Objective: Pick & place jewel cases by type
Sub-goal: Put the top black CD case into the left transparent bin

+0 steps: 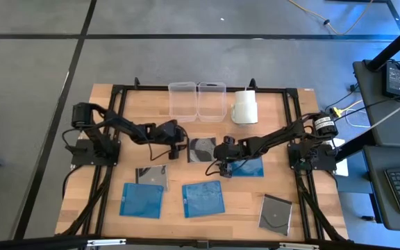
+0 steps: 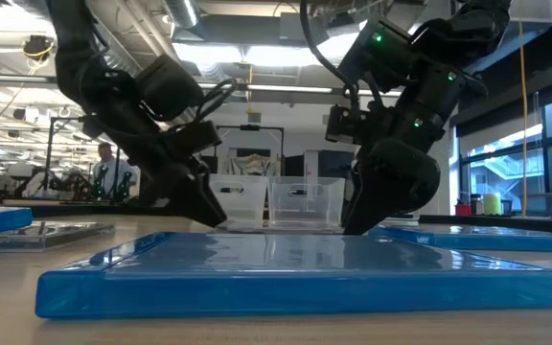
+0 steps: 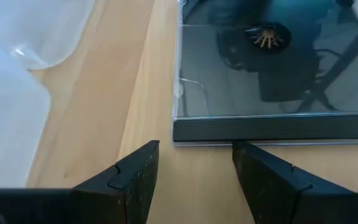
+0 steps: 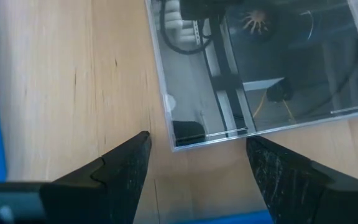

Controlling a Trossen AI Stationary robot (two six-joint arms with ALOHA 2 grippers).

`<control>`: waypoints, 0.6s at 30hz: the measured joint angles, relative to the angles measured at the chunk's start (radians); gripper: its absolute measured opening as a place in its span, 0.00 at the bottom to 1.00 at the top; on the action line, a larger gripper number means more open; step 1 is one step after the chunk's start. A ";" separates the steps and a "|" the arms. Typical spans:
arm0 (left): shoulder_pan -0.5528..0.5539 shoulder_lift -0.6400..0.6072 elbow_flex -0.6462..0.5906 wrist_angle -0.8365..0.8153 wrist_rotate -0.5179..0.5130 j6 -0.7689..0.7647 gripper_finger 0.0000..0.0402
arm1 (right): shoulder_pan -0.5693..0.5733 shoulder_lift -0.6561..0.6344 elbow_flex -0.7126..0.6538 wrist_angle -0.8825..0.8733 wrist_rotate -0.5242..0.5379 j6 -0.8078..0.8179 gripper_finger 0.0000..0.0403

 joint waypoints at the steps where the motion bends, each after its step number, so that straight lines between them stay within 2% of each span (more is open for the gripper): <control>1: 0.008 0.001 0.001 -0.001 0.024 -0.001 0.52 | 0.000 0.000 0.000 0.000 0.000 0.000 0.68; 7: 0.044 0.004 0.003 -0.015 0.127 -0.019 0.52 | -0.001 0.000 0.000 -0.004 0.000 -0.008 0.68; 14: 0.044 0.006 0.002 -0.029 0.167 -0.025 0.52 | -0.019 0.000 0.000 -0.018 -0.007 -0.043 0.68; 18: 0.042 0.005 0.002 -0.028 0.128 0.028 0.50 | -0.025 0.000 0.000 -0.019 -0.018 -0.057 0.68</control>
